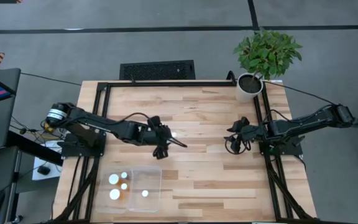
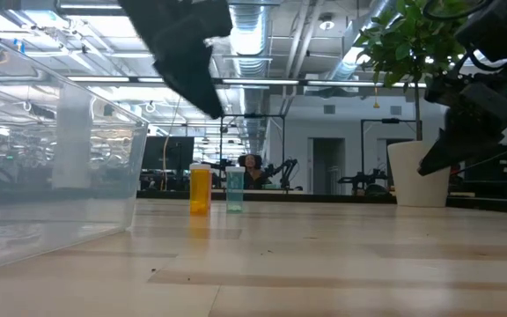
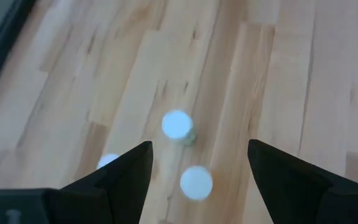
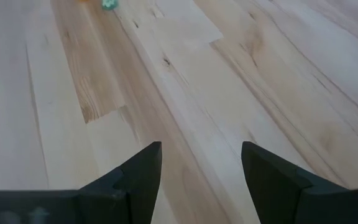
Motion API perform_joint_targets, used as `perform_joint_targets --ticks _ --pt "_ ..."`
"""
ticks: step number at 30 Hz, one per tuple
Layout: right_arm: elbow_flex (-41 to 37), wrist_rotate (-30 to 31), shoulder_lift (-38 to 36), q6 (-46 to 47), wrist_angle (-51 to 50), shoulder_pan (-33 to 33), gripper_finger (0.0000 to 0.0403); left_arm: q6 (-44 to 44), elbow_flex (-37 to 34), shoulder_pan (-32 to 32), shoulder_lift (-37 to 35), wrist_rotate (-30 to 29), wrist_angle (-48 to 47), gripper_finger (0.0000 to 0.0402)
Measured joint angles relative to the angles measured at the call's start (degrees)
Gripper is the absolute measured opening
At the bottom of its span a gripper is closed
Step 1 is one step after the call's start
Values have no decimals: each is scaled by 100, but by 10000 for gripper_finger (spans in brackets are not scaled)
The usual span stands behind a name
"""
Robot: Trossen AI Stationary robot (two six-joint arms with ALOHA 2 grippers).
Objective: Pick and place medicine bottles into bin by pill shape (circle, oval)
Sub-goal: Put the small orange pill bottle into the right transparent bin
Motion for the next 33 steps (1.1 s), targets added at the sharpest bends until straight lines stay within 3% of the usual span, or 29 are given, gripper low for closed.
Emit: perform_joint_targets --ticks 11,33 --pt "0 4 0 17 -2 0 234 161 -877 120 37 134 1073 258" --pt "0 8 0 63 -4 0 234 -137 -1464 119 37 344 1681 249"
